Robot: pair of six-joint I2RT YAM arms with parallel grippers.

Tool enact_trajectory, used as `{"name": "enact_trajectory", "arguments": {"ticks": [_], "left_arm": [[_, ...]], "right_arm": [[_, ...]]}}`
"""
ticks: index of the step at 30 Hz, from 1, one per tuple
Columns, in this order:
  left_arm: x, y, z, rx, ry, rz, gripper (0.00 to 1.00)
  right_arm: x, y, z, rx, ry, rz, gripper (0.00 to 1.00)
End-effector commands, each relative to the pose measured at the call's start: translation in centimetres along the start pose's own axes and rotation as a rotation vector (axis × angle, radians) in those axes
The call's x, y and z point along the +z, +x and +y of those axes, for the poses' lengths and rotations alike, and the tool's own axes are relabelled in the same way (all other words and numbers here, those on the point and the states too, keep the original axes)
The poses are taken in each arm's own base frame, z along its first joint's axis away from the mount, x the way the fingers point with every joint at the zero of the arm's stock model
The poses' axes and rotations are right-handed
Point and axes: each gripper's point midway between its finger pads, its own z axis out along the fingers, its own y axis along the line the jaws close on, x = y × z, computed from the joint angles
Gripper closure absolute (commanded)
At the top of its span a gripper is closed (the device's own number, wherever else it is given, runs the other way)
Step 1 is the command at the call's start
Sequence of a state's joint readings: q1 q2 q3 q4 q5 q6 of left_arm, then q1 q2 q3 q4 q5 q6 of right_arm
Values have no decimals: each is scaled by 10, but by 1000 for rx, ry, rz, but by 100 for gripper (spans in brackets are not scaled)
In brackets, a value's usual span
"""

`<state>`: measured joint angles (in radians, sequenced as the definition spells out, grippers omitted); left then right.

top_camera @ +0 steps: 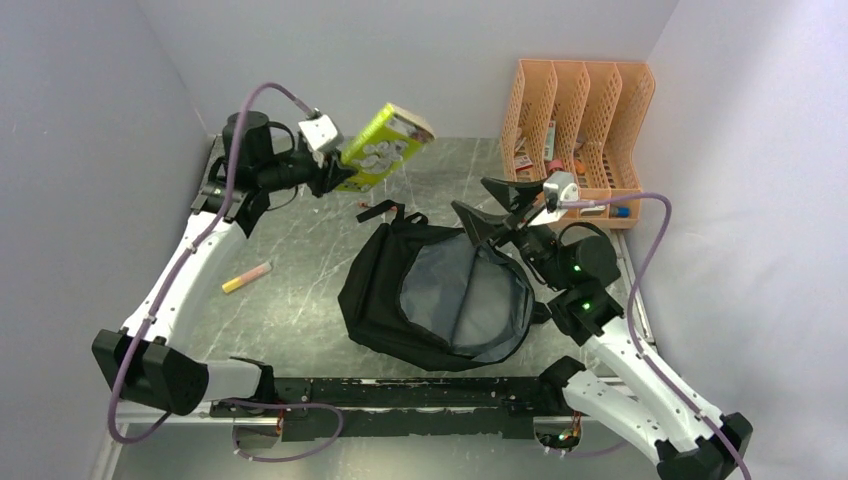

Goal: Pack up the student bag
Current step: Pick up the book from the center of the board.

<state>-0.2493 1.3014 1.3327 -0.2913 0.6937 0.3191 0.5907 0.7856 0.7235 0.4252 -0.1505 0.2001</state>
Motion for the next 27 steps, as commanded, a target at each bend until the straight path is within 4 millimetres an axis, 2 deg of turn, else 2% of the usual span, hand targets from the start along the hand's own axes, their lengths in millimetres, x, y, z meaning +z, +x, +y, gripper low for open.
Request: {"name": "enact_trajectory", "arguments": {"ticks": [1, 4, 7, 11, 14, 19, 22, 27], "left_arm": [[-7, -12, -56, 395, 203, -9, 95], [-10, 3, -95, 533, 311, 24, 95], [-16, 9, -124, 602, 393, 22, 95], [-22, 6, -149, 643, 477, -9, 95], [-21, 6, -155, 654, 492, -12, 95], [-16, 14, -157, 667, 492, 15, 95], [-15, 17, -156, 681, 478, 32, 95], [-14, 19, -153, 687, 455, 39, 95]], "right_arm": [[-7, -14, 16, -242, -128, 0, 23], [-13, -11, 23, -390, -204, 27, 22], [-19, -3, 31, -514, -293, 79, 22], [-24, -3, 40, -620, -386, 118, 23], [-31, -6, 52, -619, -464, 148, 22], [-41, -1, 80, -496, -634, 217, 24], [-47, 7, 84, -444, -667, 279, 25], [-58, 6, 86, -433, -669, 308, 23]]}}
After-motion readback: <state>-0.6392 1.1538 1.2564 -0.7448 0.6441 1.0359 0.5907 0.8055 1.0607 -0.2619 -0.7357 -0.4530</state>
